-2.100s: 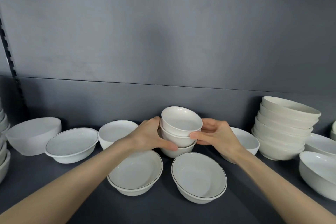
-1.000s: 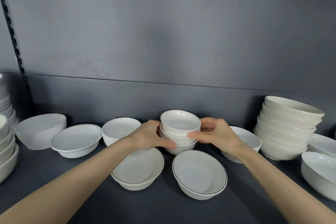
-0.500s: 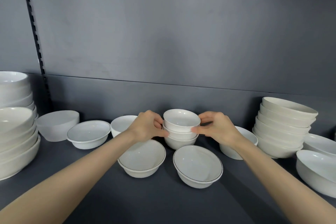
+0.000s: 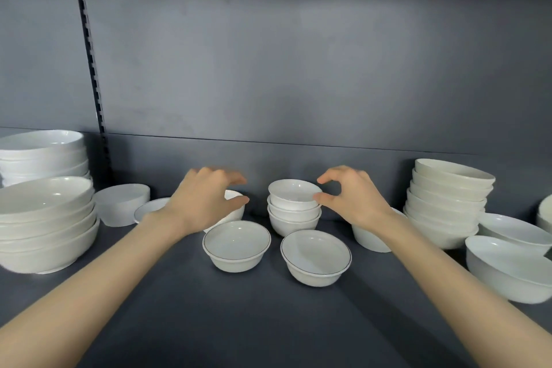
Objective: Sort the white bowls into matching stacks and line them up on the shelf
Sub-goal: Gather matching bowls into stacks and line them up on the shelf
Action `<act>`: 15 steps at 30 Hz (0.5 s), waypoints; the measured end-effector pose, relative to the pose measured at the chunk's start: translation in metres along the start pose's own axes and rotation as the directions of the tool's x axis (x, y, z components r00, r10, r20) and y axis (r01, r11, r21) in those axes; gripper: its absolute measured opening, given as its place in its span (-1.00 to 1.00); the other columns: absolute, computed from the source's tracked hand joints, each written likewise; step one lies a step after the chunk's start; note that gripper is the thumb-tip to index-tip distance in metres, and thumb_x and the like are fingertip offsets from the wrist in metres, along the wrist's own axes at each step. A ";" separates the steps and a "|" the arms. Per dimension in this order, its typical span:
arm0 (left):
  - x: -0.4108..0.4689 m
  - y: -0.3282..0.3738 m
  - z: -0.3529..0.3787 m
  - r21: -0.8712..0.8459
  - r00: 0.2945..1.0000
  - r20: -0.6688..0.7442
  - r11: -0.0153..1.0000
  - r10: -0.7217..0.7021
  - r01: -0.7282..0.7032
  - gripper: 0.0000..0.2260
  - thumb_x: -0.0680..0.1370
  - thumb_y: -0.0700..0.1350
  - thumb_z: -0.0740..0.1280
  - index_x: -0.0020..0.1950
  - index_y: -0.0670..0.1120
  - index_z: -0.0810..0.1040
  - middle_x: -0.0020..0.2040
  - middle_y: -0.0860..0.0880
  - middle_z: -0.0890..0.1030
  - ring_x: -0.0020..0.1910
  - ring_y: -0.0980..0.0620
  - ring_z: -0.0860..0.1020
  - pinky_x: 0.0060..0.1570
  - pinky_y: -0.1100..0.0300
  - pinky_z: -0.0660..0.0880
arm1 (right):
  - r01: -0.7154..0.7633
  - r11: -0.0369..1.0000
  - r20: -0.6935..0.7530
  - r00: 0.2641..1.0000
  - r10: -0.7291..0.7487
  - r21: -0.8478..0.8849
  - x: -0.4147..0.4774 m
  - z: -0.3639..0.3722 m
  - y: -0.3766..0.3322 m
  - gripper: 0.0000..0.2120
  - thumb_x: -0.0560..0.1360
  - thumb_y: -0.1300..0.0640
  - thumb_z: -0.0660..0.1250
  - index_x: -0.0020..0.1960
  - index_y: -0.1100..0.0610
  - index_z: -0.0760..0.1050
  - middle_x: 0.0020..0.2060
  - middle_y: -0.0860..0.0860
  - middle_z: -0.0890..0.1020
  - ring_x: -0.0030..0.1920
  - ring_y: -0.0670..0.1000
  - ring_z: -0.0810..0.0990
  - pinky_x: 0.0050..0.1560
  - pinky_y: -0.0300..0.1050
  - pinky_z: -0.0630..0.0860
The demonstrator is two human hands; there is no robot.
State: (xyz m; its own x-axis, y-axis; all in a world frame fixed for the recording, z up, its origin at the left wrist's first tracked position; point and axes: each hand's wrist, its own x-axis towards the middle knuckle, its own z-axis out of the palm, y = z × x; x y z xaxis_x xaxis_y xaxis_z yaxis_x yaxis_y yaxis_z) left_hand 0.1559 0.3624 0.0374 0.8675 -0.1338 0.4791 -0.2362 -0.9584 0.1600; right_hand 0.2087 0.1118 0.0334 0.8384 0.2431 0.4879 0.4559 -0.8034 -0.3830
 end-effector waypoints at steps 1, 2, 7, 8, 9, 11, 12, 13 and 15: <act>-0.005 0.004 0.000 0.012 1.000 -0.015 1.000 0.017 -0.017 -0.66 0.54 0.05 0.33 0.28 -0.01 0.53 0.24 0.04 0.58 0.24 -0.04 0.51 0.20 0.11 0.36 | -0.002 1.000 -0.009 1.000 0.002 -0.013 -0.006 -0.003 0.000 -0.73 0.47 0.07 0.40 0.16 0.08 0.57 0.22 -0.01 0.55 0.25 0.09 0.46 0.26 0.05 0.39; -0.010 0.009 0.001 0.025 0.998 -0.037 0.999 0.042 -0.041 -0.66 0.54 0.06 0.33 0.28 -0.01 0.54 0.23 0.03 0.59 0.23 -0.04 0.51 0.18 0.11 0.35 | -0.006 0.999 -0.017 1.000 0.005 -0.034 -0.012 -0.006 0.000 -0.71 0.48 0.06 0.39 0.19 0.08 0.56 0.24 -0.01 0.53 0.26 0.08 0.45 0.27 0.06 0.39; -0.027 0.038 0.009 0.063 0.980 -0.064 0.981 0.188 -0.184 -0.62 0.51 0.09 0.36 0.29 0.02 0.52 0.20 0.04 0.58 0.21 -0.08 0.49 0.22 0.07 0.30 | -0.051 0.992 -0.074 0.996 0.042 -0.116 -0.052 -0.028 0.008 -0.66 0.50 0.04 0.37 0.25 0.09 0.52 0.24 -0.03 0.52 0.24 0.06 0.45 0.23 0.04 0.41; -0.031 0.044 0.011 0.058 0.974 -0.063 0.975 0.217 -0.214 -0.61 0.49 0.10 0.36 0.27 0.00 0.54 0.17 0.04 0.59 0.18 -0.09 0.51 0.22 0.04 0.32 | -0.062 0.989 -0.078 0.996 0.052 -0.134 -0.062 -0.032 0.011 -0.65 0.50 0.05 0.37 0.26 0.09 0.51 0.24 -0.03 0.52 0.24 0.06 0.44 0.22 0.00 0.42; -0.035 0.051 0.014 0.041 0.969 -0.066 0.971 0.240 -0.238 -0.60 0.46 0.11 0.35 0.24 -0.02 0.56 0.13 0.02 0.61 0.14 -0.11 0.55 0.21 0.01 0.36 | -0.077 0.986 -0.083 0.994 0.065 -0.148 -0.072 -0.037 0.014 -0.65 0.50 0.05 0.36 0.27 0.09 0.50 0.24 -0.04 0.52 0.25 0.06 0.43 0.21 -0.02 0.42; -0.041 0.068 0.021 -0.002 0.962 -0.054 0.963 0.268 -0.269 -0.54 0.41 0.15 0.29 0.23 -0.03 0.57 0.12 0.00 0.62 0.11 -0.12 0.56 0.22 -0.03 0.38 | -0.125 0.979 -0.094 0.989 0.111 -0.162 -0.093 -0.047 0.020 -0.64 0.51 0.05 0.35 0.28 0.08 0.49 0.25 -0.06 0.49 0.28 0.04 0.41 0.18 -0.03 0.43; -0.043 0.078 0.025 -0.025 0.959 -0.035 0.959 0.282 -0.283 -0.51 0.41 0.16 0.26 0.27 -0.02 0.55 0.17 0.01 0.59 0.17 -0.11 0.53 0.27 -0.03 0.34 | -0.150 0.974 -0.096 0.986 0.136 -0.171 -0.103 -0.053 0.024 -0.64 0.51 0.05 0.34 0.29 0.08 0.48 0.26 -0.07 0.49 0.29 0.03 0.41 0.18 -0.02 0.44; -0.045 0.088 0.028 -0.048 0.955 -0.016 0.954 0.297 -0.297 -0.50 0.44 0.18 0.24 0.32 0.00 0.50 0.23 0.03 0.55 0.24 -0.08 0.48 0.32 -0.01 0.27 | -0.170 0.968 -0.096 0.983 0.154 -0.185 -0.113 -0.060 0.027 -0.64 0.51 0.05 0.35 0.29 0.08 0.48 0.24 -0.06 0.50 0.28 0.04 0.41 0.17 -0.01 0.45; -0.046 0.110 0.035 -0.088 0.939 -0.006 0.935 0.344 -0.343 -0.52 0.52 0.18 0.25 0.41 0.05 0.39 0.34 0.08 0.45 0.35 -0.01 0.36 0.39 0.07 0.13 | -0.211 0.954 -0.098 0.976 0.194 -0.211 -0.133 -0.075 0.036 -0.64 0.51 0.05 0.36 0.28 0.10 0.49 0.22 -0.02 0.51 0.24 0.06 0.43 0.15 -0.02 0.44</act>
State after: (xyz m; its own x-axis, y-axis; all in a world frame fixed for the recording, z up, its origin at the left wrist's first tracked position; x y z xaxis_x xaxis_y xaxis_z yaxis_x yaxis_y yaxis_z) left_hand 0.1048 0.2545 0.0027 0.7308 -0.4538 0.5098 -0.5572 -0.8281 0.0616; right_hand 0.0911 0.0097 0.0135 0.8778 0.0280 0.4783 0.1950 -0.9327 -0.3034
